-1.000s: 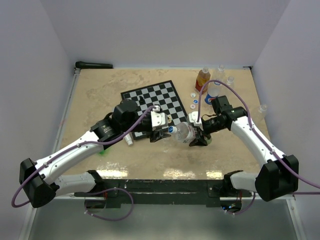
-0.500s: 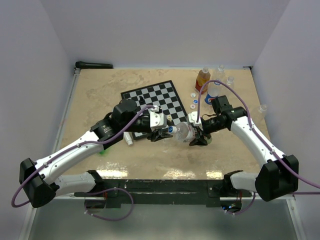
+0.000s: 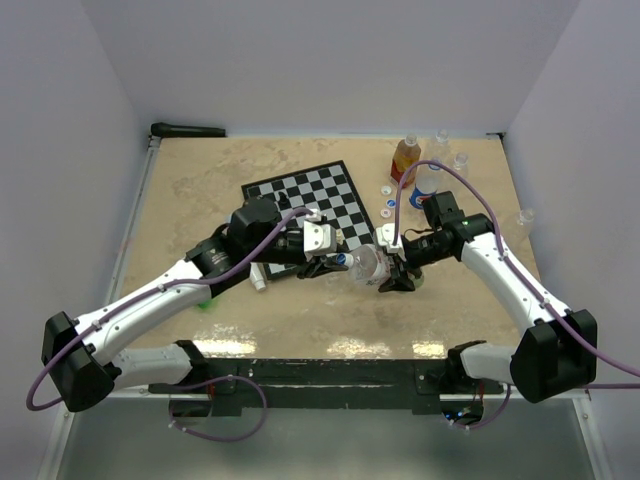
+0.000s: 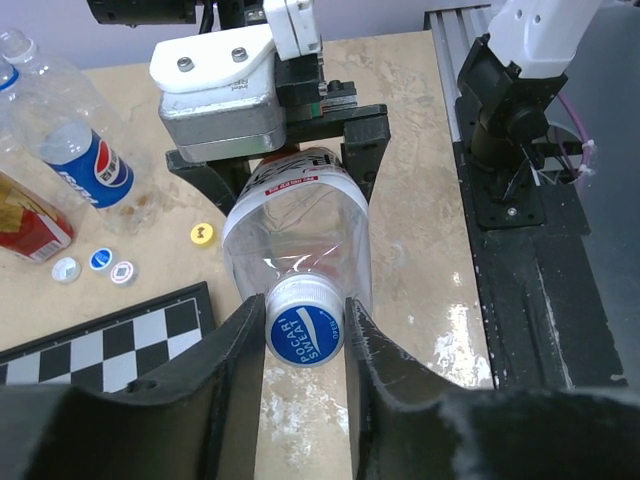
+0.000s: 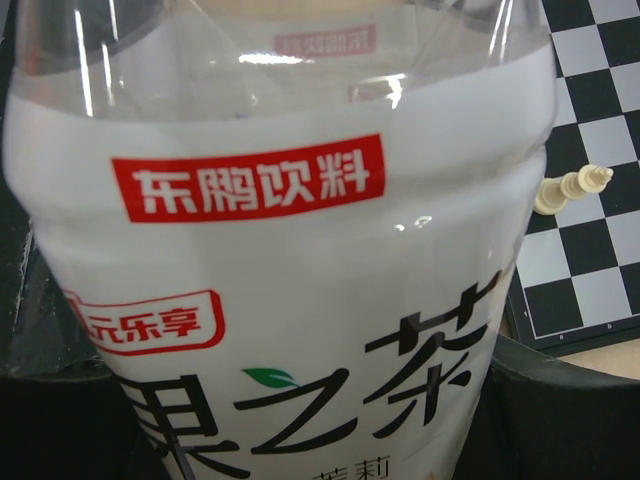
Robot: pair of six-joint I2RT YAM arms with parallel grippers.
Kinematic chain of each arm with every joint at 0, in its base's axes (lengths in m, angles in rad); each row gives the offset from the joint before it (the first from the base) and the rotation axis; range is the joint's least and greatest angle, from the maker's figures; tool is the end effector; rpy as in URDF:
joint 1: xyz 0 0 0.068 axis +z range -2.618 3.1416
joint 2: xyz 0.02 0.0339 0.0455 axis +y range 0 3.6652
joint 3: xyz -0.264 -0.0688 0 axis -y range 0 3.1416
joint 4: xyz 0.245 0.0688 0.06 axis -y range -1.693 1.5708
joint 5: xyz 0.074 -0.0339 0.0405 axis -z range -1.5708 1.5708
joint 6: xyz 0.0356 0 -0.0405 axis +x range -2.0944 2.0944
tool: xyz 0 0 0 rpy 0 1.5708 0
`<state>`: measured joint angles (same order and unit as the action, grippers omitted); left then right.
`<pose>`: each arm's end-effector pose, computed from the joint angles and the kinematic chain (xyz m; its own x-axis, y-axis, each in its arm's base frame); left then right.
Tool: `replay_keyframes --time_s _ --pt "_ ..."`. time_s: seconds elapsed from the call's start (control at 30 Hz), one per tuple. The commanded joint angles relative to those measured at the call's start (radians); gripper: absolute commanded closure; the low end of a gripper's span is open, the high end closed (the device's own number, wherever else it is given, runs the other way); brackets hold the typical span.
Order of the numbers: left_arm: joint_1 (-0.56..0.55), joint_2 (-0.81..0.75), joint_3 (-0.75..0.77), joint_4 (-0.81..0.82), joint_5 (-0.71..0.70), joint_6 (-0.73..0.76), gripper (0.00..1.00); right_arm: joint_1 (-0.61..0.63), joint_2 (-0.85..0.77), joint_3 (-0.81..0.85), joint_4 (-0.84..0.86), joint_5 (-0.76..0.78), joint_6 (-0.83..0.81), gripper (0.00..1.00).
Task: Unscrew the bottle caps
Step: Unscrew the bottle cap from the plastic bottle.
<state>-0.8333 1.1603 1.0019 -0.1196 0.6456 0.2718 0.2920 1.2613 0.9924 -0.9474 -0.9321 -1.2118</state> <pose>0.1620 -0.2102 0.3481 0.0854 0.2249 -0.9706 0.9938 0.0503 0.0991 0.2070 0.0921 0.2684 0.0950 -0.5543 -0.8269 -0.9949 -0.0804 -0.0605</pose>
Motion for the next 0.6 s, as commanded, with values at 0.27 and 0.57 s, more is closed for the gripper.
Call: replay_keyframes --time_s 0.27,0.57 --pt "-0.004 -0.023 0.003 0.005 -0.181 -0.446 1.0 -0.004 -0.007 -0.008 0.038 0.004 0.034 0.82" --pt "0.003 -0.042 0.049 -0.135 -0.454 -1.163 1.0 -0.004 -0.007 -0.009 0.044 0.009 0.043 0.82"
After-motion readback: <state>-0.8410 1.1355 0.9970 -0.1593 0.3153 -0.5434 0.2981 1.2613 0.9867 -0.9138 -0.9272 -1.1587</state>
